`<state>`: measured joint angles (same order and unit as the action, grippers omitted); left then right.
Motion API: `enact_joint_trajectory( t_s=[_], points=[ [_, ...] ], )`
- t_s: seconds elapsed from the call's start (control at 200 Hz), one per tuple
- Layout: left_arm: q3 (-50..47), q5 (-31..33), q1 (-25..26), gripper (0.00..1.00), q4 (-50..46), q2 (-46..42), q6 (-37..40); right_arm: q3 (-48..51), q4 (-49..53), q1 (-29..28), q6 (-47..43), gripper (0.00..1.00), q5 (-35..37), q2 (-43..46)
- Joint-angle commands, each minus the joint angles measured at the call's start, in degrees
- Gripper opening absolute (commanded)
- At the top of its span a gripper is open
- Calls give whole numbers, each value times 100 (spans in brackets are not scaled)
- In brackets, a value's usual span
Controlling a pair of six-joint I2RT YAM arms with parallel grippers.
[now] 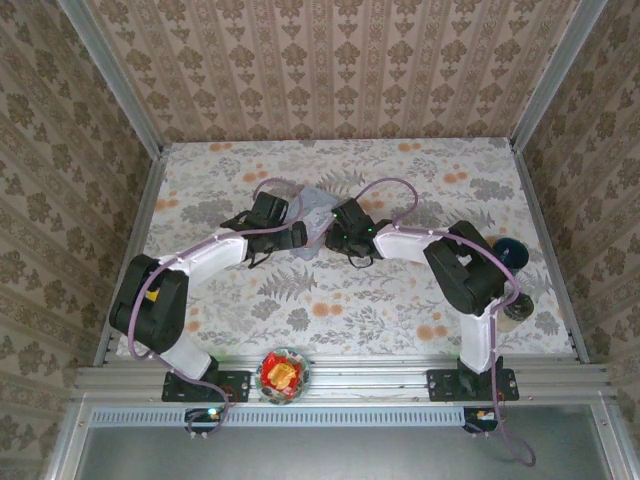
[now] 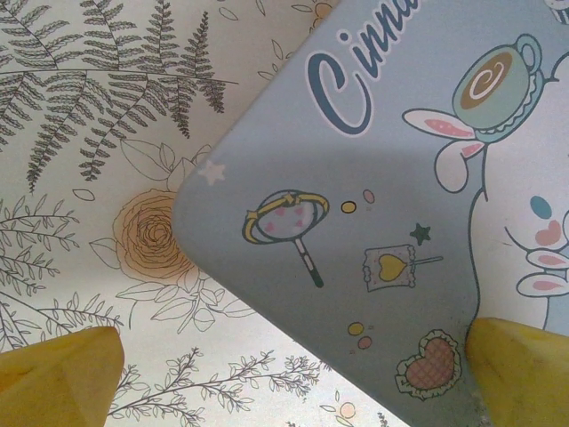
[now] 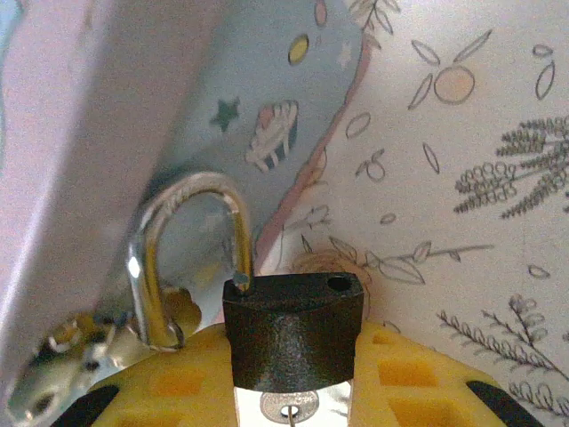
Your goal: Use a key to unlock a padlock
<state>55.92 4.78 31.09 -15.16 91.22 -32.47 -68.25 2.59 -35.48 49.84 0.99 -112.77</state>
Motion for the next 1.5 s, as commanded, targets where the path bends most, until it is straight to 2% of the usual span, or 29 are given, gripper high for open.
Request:
enact_joint_trajectory(
  t_s=[0.0,0.3,0.445,0.46,0.525,0.6,0.625,0.85,0.975,1.17,1.33,1.385,1.49],
  points=[
    [-265,-91,55,100,-607,28,193,-176,-383,33,191,0,-23,-147],
    [-401,-172,-4,98,-539,-90,119,-97,-366,72,153,0,57,0],
    [-509,-374,-137,84,-360,-174,29,110,-343,77,126,0,110,228],
    [-524,-392,-157,80,-349,-189,15,141,-343,77,118,0,107,257],
    [-560,-453,-232,71,-278,-226,-5,288,-338,76,114,0,111,393],
    [-582,-478,-311,68,-221,-258,-30,479,-337,68,115,0,99,562],
    [-591,-503,-335,63,-206,-259,-32,539,-331,64,111,0,94,618],
    [-454,-694,-455,60,54,-211,53,1189,-142,-62,111,0,218,1215],
    [-310,-782,-661,63,122,-113,228,1451,168,-175,31,0,436,1597],
    [-154,-921,-824,91,287,-214,359,1726,796,-378,-235,0,764,2180],
    [-40,-1024,-884,95,429,-259,146,1874,1164,-484,-366,0,962,2503],
    [0,-1119,-894,100,506,-203,78,1910,1218,-492,-396,0,994,2586],
    [81,-1388,-895,100,646,-28,-124,1938,1292,-502,-430,0,1017,2668]
  ],
)
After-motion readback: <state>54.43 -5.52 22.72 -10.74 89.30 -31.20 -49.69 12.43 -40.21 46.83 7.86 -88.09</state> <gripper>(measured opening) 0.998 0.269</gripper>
